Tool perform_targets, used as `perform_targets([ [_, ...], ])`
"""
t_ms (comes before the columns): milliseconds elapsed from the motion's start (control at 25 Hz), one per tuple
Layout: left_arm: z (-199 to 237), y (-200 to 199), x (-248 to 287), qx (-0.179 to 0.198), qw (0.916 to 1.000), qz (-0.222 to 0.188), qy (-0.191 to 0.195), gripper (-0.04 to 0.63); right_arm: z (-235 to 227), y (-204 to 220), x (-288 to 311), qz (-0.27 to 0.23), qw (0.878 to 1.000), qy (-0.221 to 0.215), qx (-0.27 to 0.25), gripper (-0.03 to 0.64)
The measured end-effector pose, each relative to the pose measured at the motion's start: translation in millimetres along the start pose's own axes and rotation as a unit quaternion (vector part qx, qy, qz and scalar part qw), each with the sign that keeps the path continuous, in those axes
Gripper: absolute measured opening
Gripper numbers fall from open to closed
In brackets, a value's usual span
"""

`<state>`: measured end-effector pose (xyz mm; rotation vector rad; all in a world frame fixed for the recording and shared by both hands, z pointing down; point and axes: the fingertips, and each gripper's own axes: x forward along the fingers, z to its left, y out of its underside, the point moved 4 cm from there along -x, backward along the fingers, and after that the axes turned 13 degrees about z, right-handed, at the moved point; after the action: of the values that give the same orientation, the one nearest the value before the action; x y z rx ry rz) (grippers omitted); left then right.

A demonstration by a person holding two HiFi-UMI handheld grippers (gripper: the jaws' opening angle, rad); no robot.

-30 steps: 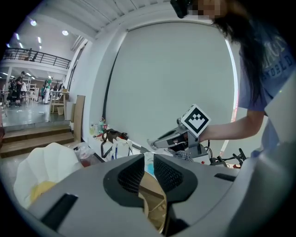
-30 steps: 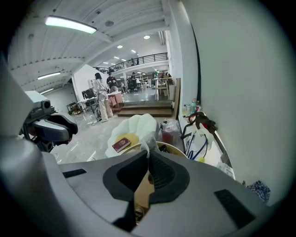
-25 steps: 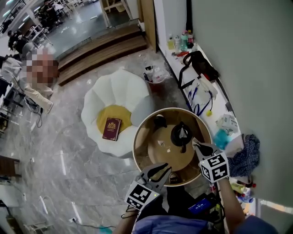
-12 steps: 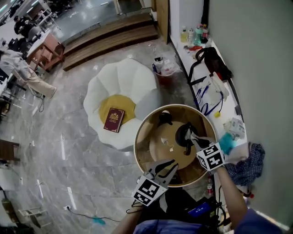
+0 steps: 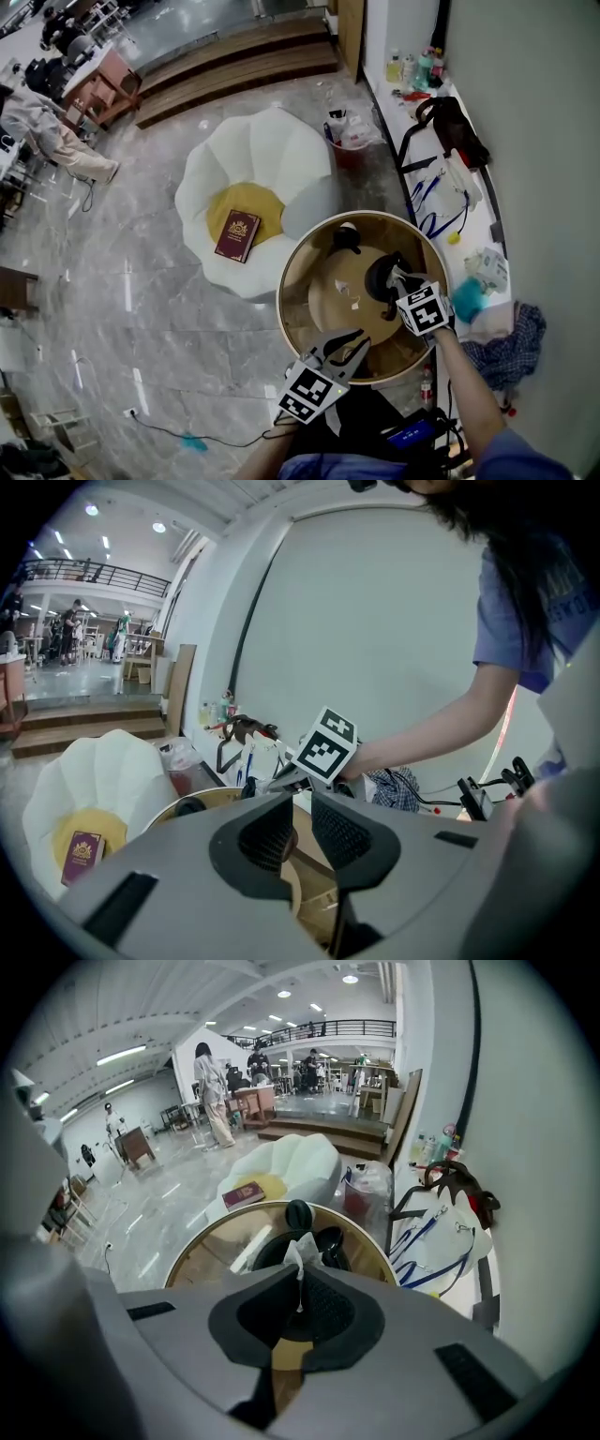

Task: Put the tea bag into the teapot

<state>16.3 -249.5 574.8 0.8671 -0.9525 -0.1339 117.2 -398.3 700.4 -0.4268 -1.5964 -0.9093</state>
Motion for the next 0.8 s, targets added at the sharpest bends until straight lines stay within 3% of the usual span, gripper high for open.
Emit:
perform_targets([
  [480,6.4,9.1,-9.1,-0.014,0.9998,-0.002,-0.014,0.058,6.1,1.4,31.9,0.081,0.992,0.017,-0.093,0.018],
  [800,10.1,17.5,-15.6,-0.030,0.9992,-0.008,-0.023,0.058,10.4,0.8,42.9,0.110,0.986,0.018,-0.123,0.020],
])
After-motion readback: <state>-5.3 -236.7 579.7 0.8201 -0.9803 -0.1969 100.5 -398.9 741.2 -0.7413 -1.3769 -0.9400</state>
